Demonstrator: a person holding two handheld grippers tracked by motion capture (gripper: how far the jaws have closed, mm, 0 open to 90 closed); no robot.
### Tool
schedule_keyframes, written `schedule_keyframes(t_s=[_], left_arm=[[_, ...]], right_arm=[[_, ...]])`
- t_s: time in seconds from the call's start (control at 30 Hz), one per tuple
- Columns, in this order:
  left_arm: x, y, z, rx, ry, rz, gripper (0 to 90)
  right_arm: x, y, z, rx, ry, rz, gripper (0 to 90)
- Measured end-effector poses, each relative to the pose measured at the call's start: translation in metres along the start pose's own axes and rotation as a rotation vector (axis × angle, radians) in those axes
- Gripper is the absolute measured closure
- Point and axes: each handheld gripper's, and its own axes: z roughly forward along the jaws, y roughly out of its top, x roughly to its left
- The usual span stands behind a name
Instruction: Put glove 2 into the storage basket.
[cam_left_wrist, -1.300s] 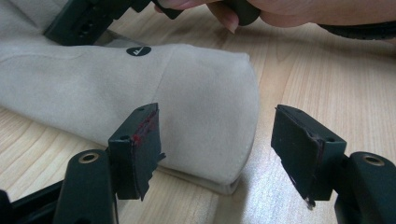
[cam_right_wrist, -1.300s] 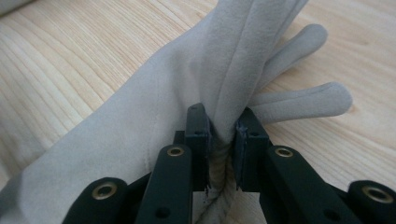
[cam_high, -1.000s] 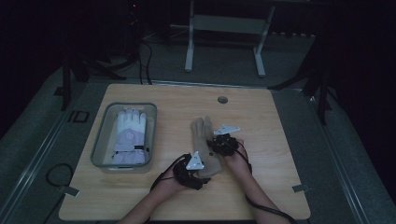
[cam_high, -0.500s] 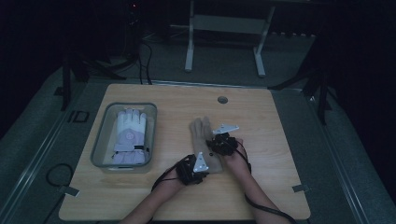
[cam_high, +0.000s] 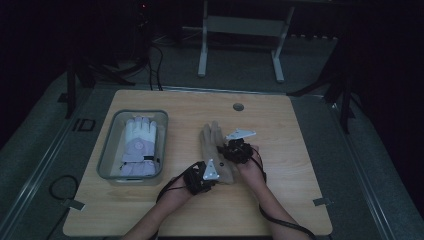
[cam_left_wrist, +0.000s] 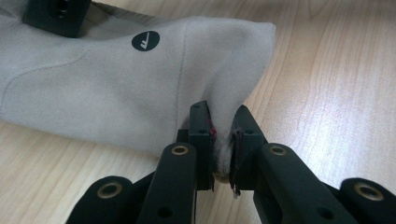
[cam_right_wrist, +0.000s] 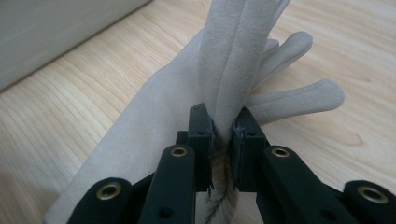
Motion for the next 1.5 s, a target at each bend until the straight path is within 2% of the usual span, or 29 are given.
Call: schedule_keyframes(t_s=[0.17, 0.6, 1.0, 1.3, 1.43, 1.5], left_arm=[[0.003, 0.002, -0.013, 0.010, 0.015, 0.016, 82.0], [0.018, 0.003, -0.056, 0.025, 0.060, 0.035, 81.9], [0.032, -0.003, -0.095, 0.029, 0.086, 0.028, 81.8], [0.044, -0.015, -0.125, 0.044, 0.120, 0.015, 81.8], [0.050, -0.025, -0.137, 0.048, 0.124, 0.009, 81.8], [0.054, -0.030, -0.142, 0.046, 0.118, -0.008, 81.7]], right_arm=[[0.004, 0.009, -0.003, -0.018, 0.019, 0.013, 80.5], [0.025, 0.047, -0.007, -0.057, 0.039, -0.004, 80.4], [0.044, 0.076, -0.001, -0.076, 0.074, -0.010, 80.4], [0.067, 0.104, 0.010, -0.092, 0.096, -0.048, 80.3], [0.078, 0.116, 0.017, -0.096, 0.116, -0.058, 80.3], [0.084, 0.121, 0.020, -0.095, 0.124, -0.061, 80.3]])
